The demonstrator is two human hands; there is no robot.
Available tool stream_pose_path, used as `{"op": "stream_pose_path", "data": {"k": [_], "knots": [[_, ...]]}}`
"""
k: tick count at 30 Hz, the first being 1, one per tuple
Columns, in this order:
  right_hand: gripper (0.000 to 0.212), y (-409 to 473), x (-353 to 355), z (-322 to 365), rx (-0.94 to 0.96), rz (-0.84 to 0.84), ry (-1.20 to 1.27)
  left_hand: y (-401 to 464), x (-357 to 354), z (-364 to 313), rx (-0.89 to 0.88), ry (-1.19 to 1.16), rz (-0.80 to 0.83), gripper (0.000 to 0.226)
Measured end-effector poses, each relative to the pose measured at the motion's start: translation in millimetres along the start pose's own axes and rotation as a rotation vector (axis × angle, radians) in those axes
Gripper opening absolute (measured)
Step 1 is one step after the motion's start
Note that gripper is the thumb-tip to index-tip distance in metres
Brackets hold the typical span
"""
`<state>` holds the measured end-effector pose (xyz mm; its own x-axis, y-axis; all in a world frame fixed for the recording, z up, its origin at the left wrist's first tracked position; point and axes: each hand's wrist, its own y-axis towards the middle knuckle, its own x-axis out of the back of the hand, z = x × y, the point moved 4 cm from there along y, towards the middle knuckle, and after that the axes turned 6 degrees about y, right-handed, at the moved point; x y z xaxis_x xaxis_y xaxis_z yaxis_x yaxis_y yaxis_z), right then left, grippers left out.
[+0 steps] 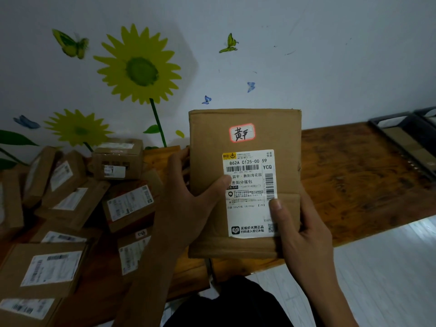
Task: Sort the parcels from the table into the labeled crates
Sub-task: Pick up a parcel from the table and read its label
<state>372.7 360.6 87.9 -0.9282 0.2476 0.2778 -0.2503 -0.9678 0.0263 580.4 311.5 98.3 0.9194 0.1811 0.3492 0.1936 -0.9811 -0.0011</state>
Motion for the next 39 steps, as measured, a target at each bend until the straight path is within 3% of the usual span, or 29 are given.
{"op": "stream_pose_path", "data": {"k": [6,16,22,30,39], "knots": [[0.054,-2,-3,-5,0.01,0.034,-0.022,8,3,-13,0.03,0.085,-0.149,0.042],[0.06,-2,-4,-9,0.024,0.052,-0.008,17,3,-15,0.047,0.166,-0.195,0.045],[0.051,0,-1,-12,0.011,0.022,-0.012,14,-3,-4,-0.043,0.087,-0.092,0.051],[0.044,3,0,-7,0.014,-0.005,-0.017,3,-4,16,-0.138,-0.098,0.139,0.077],[0.048,6,1,-9,0.017,0.003,-0.035,-7,-12,24,-0.052,-0.212,0.284,0.093]]}}
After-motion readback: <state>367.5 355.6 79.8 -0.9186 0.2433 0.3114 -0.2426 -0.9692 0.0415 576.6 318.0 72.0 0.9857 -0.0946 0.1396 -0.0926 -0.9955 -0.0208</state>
